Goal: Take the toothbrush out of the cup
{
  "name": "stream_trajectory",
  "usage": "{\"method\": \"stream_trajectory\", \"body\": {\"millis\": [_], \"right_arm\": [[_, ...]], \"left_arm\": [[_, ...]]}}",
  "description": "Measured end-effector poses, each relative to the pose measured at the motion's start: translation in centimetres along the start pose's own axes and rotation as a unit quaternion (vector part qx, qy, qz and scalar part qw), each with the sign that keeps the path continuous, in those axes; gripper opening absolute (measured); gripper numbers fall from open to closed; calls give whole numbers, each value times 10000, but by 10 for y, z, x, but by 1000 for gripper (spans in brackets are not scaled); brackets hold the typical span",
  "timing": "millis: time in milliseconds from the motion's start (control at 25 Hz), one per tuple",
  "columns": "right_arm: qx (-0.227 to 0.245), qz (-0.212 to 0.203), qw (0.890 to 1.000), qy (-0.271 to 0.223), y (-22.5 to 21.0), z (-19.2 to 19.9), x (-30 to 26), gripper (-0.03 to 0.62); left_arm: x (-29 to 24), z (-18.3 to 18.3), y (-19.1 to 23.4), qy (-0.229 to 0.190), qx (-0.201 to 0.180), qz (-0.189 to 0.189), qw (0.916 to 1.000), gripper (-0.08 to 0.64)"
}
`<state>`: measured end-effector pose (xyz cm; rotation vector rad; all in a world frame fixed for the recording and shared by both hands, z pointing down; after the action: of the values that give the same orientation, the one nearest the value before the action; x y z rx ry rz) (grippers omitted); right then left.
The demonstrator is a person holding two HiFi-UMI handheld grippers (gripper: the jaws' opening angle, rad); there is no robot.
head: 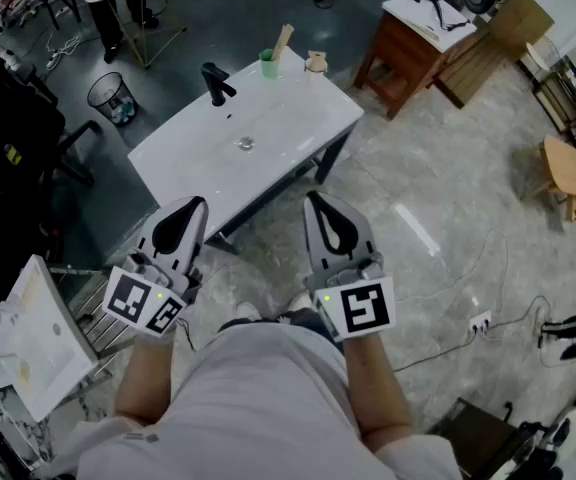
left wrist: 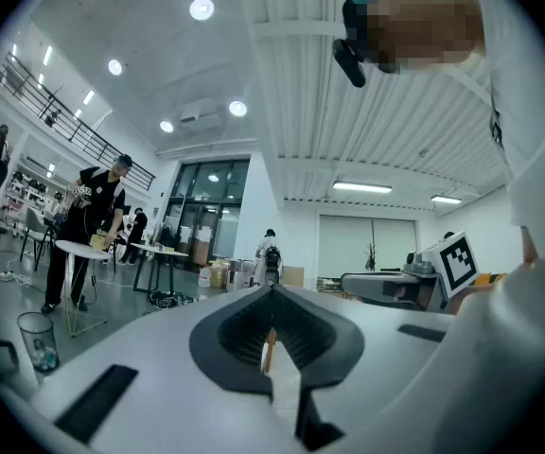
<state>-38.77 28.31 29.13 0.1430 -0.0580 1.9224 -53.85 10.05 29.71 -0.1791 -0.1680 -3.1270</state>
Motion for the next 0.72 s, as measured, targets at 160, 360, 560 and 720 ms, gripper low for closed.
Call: {"method": "stream_trajectory", "body": {"millis": [160,360,560,720], "right_arm": [[-37,52,10000,-8,-18,-2,17,21],[-236,225,9994,-131,-50,-1,38,21],[-341,165,9991,-206,-89,9,69,21],[-326,137,9993,-131,-114,19,83,23]], "left_arm": [[-12,3,-19,4,44,1,10000,17],[-36,13,-45,1,64,69,10000,17],[-62,27,-74,52,37,22,10000,17],[-78,35,-87,91,17,-64,9999,17]]}}
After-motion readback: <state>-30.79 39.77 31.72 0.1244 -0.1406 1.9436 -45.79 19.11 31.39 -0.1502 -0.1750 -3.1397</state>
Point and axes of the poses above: the fingertips, and each gripper's own axes: x backward along the fingers, y to its left, z out of its underside, the point moved 8 cm from there along x, backward along the fingers, and after that the axes turned 5 degrees about -y, right-handed, at the moved point
